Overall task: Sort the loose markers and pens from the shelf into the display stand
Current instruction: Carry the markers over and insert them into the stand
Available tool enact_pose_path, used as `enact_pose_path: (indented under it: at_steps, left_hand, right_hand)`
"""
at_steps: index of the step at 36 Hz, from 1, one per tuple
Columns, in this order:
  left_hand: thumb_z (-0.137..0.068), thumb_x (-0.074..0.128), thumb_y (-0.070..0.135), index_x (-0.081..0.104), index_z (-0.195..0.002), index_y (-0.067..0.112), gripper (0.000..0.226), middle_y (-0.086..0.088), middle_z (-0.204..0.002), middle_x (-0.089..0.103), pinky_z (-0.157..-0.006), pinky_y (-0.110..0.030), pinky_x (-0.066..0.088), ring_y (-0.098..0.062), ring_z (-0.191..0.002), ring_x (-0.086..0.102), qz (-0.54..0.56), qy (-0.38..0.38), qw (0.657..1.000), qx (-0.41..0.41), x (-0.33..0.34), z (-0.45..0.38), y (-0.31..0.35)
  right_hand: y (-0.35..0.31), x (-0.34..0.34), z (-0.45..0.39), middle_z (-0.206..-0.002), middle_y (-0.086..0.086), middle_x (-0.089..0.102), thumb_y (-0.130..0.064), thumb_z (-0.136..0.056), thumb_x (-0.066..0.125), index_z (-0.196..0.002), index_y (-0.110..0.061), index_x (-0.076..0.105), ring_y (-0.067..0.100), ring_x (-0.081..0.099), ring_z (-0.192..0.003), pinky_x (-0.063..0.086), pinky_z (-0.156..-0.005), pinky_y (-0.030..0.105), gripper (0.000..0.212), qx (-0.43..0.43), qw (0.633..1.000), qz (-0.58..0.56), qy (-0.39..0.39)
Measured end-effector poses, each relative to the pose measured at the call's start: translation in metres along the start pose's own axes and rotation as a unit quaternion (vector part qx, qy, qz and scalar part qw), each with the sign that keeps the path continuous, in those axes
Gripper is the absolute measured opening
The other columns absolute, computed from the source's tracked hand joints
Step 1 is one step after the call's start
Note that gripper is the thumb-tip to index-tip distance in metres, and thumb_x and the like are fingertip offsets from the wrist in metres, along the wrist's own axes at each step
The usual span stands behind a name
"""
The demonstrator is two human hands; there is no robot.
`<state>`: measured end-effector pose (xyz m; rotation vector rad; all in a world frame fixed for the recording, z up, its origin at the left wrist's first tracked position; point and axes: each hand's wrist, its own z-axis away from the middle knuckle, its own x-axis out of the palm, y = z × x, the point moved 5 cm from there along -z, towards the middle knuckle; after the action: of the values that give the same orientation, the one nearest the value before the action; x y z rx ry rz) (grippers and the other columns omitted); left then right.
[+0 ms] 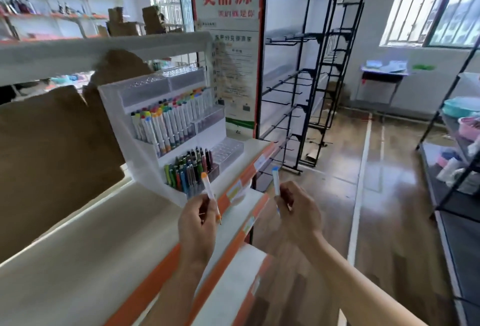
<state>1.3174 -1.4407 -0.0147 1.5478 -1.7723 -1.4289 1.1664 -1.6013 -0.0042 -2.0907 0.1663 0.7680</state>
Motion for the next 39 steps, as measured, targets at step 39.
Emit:
enact_pose_path:
  at_steps: [39]
  left_hand:
    - [-0.095, 0.051, 0.022, 0.057, -0.085, 0.026, 0.012, 0.003, -0.069, 0.058, -0.055, -0.015, 0.038, -0.008, -0.063, 0.053, -0.024, 0.121, 0.992, -0.025, 0.094, -0.204, -0.023]
  right_hand:
    - [-0.031, 0.156, -0.295, -0.066, -0.003, 0.054, -0.014, -0.088, 0.060, -0.080, -0.018, 0.048, 0.019, 0.046, -0.059, 0.035, -0.054, 0.032, 0.015, -0.162, 0.973, -0.147, -0.068]
